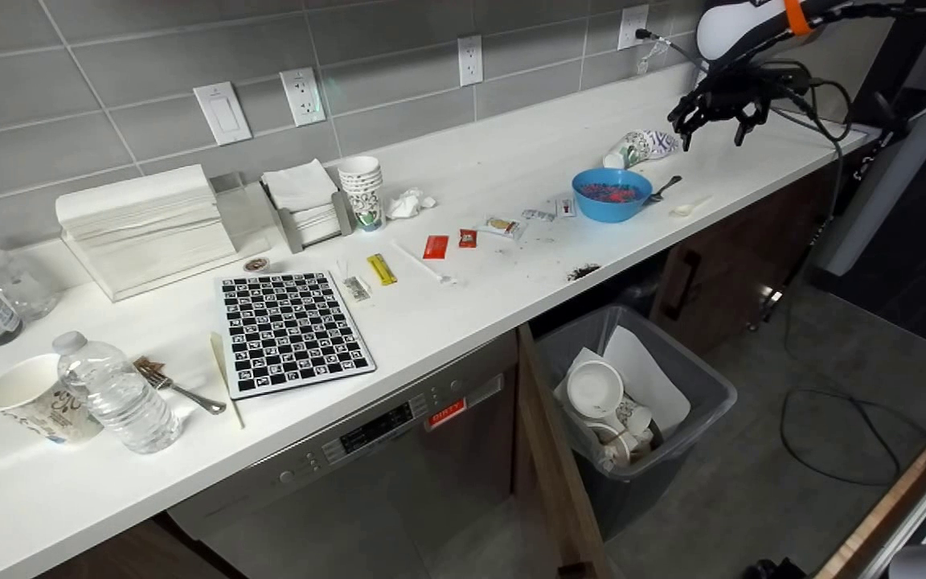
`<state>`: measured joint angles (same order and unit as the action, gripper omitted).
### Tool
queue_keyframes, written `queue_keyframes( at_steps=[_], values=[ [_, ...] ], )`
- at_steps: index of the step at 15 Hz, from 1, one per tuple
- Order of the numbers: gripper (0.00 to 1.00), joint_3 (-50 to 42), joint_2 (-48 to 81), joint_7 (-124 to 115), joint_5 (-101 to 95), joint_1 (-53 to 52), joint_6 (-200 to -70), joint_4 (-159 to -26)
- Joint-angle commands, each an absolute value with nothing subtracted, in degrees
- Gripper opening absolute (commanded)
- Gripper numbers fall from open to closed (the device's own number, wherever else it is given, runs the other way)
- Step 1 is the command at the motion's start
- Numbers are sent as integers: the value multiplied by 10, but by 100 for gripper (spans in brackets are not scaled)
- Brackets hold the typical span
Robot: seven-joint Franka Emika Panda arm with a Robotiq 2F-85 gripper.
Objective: Pour a spoonful of the blue bowl's contents into the bin
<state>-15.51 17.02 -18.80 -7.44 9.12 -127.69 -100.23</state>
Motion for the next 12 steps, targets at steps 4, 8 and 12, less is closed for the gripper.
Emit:
queue_keyframes(
  at_steps=[4,8,12],
  values=[
    [100,-128,70,-89,-123,85,-1289,-1121],
    [100,-120,76,-94,-126,88,-1282,-1109],
    [100,-118,64,-88,-130,87,-1285,-1125]
  ],
)
